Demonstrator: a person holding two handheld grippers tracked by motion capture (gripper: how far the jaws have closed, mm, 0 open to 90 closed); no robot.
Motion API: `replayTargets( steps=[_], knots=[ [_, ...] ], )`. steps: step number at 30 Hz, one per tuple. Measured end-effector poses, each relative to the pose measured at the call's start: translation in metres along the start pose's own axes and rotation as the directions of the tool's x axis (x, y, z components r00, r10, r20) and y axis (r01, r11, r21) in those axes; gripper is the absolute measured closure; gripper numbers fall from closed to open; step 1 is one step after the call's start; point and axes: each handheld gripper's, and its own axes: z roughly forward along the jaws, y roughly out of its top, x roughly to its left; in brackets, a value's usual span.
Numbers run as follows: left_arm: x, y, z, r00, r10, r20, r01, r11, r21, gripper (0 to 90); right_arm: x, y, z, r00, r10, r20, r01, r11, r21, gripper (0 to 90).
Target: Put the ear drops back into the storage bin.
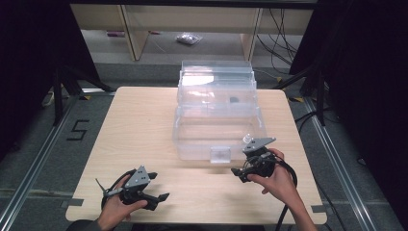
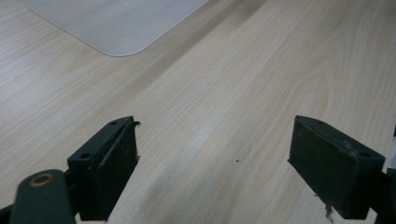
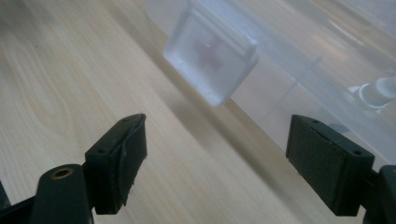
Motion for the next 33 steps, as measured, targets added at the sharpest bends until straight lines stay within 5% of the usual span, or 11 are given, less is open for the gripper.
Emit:
replayTargets(
  steps=[11, 33],
  knots=[
    [0.0, 0.0, 0.0, 1.0, -0.004, 0.001, 0.004, 1.0, -0.001, 14.8, 0.008, -0.009, 0.008, 1.0, 0.004, -0.005, -0.004, 0.999, -0.047, 20.8],
    [0.0, 0.0, 0.0, 1.0, 0.001, -0.002, -0.001, 1.0, 0.001, 14.8, 0.017, -0.028, 0.019, 0.9992, 0.01, -0.038, -0.011, 0.999, -0.035, 20.6]
  ],
)
